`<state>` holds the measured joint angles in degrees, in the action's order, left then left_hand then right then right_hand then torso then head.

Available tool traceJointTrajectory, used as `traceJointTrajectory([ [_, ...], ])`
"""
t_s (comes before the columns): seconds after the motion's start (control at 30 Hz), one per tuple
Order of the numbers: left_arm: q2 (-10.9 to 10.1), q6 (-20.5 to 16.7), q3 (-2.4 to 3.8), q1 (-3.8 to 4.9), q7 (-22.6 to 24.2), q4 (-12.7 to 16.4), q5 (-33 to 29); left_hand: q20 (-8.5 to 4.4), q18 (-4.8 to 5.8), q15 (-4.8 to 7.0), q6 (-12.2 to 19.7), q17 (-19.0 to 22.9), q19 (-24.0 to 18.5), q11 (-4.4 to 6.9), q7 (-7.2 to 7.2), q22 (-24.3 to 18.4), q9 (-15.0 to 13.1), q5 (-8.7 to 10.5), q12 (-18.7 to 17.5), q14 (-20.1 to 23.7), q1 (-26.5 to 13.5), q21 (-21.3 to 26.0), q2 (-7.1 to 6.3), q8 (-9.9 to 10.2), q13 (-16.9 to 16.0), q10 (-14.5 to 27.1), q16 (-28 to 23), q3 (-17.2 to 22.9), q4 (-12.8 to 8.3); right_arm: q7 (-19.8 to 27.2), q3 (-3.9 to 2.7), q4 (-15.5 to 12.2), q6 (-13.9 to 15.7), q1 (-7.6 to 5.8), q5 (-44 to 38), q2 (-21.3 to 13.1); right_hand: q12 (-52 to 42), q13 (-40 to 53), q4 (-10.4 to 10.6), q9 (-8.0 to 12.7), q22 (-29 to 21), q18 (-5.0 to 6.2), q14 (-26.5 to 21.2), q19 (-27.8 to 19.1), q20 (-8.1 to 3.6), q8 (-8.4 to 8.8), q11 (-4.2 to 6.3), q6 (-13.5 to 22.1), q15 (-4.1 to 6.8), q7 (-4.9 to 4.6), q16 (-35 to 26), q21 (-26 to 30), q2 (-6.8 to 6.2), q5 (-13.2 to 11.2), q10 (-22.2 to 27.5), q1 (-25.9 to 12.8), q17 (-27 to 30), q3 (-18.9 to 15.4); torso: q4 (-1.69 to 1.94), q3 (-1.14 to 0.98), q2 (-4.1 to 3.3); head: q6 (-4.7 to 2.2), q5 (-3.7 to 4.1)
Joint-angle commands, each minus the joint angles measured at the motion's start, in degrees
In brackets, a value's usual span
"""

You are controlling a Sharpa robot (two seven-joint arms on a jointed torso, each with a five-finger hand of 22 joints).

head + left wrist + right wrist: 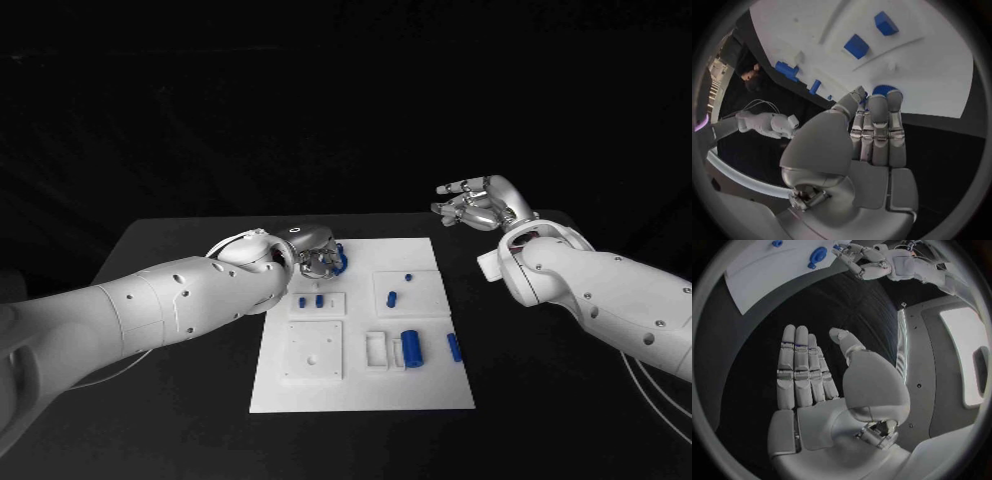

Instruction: Assemble the parts on the task board

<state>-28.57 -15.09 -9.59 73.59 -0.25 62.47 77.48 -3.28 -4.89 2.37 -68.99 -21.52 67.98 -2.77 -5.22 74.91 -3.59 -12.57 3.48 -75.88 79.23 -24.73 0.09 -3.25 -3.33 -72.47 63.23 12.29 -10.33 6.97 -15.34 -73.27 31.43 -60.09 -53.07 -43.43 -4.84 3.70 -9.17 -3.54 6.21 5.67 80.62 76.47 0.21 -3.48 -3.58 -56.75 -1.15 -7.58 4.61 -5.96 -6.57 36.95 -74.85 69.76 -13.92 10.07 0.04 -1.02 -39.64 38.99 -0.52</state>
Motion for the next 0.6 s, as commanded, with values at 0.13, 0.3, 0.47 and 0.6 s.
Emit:
traceJointTrajectory([
  [0.13, -1.9, 1.3, 0.76, 0.61, -1.3, 1.9, -2.9, -0.16, -0.23, 0.09, 0.0, 0.0, 0.4, 0.11, -0.03, 1.2, 0.0, -0.22, -0.2, -0.5, 0.2, 0.2, 0.11, -0.3, 0.1, 0.0, -0.4, 0.0, 0.1, 0.6, -0.04, -0.1, -0.7, 0.02, -0.2, -0.1, 0.3, -0.1, 0.2, 0.0, -0.2, -0.12, 0.1, 0.1, 0.21, -0.04, -0.12, 0.1, -0.14, -0.32, -0.3, -0.3, -0.01, 0.3, 0.0, -0.5, 0.0, 0.2, 0.08, -0.01, 0.06, -0.09, -0.29],
  [0.3, -3.4, 2.7, 0.96, 0.88, -1.6, 2.2, -2.6, -0.17, -0.19, 0.09, 0.0, -0.1, 0.4, 0.09, -0.05, 1.2, 0.0, -0.15, -0.2, -0.5, 0.4, 0.3, 0.03, -0.3, 0.0, 0.0, -0.4, 0.0, 0.1, 0.5, -0.04, -0.1, -0.8, 0.02, -0.2, -0.3, 0.3, -0.1, 0.1, 0.0, -0.3, -0.11, 0.0, 0.0, 0.23, -0.05, -0.14, 0.0, -0.16, -0.32, -0.4, -0.4, -0.04, 0.3, 0.0, -0.4, 0.0, 0.3, -0.04, -0.04, -0.13, -0.26, -0.67],
  [0.47, -3.8, 3.5, 0.94, 0.93, -1.6, 2.0, -1.7, -0.17, -0.17, 0.07, 0.0, -0.1, 0.3, 0.08, -0.06, 1.2, 0.0, -0.11, -0.2, -0.4, 0.4, 0.3, 0.02, -0.3, 0.1, 0.0, -0.5, 0.0, 0.1, 0.4, -0.04, -0.2, -0.8, 0.02, -0.2, -0.3, 0.3, -0.1, 0.1, 0.0, -0.4, -0.12, 0.0, 0.0, 0.25, -0.04, -0.16, 0.1, -0.17, -0.34, -0.4, -0.4, -0.05, 0.3, 0.1, -0.4, 0.0, 0.3, -0.06, 0.00, -0.11, -0.17, -0.77],
  [0.6, -3.8, 4.2, 0.69, 0.92, -1.6, 1.8, -0.7, -0.18, -0.15, 0.08, 0.0, -0.1, 0.3, 0.08, -0.06, 1.3, 0.0, -0.06, -0.2, -0.4, 0.5, 0.3, -0.01, -0.3, 0.1, 0.0, -0.5, 0.0, 0.1, 0.4, -0.04, -0.2, -0.9, 0.02, -0.2, -0.3, 0.3, -0.1, 0.1, 0.0, -0.4, -0.12, 0.0, 0.0, 0.25, -0.04, -0.16, 0.1, -0.17, -0.34, -0.4, -0.4, -0.05, 0.3, 0.1, -0.4, 0.0, 0.3, -0.14, -0.02, -0.14, -0.11, -0.87],
])
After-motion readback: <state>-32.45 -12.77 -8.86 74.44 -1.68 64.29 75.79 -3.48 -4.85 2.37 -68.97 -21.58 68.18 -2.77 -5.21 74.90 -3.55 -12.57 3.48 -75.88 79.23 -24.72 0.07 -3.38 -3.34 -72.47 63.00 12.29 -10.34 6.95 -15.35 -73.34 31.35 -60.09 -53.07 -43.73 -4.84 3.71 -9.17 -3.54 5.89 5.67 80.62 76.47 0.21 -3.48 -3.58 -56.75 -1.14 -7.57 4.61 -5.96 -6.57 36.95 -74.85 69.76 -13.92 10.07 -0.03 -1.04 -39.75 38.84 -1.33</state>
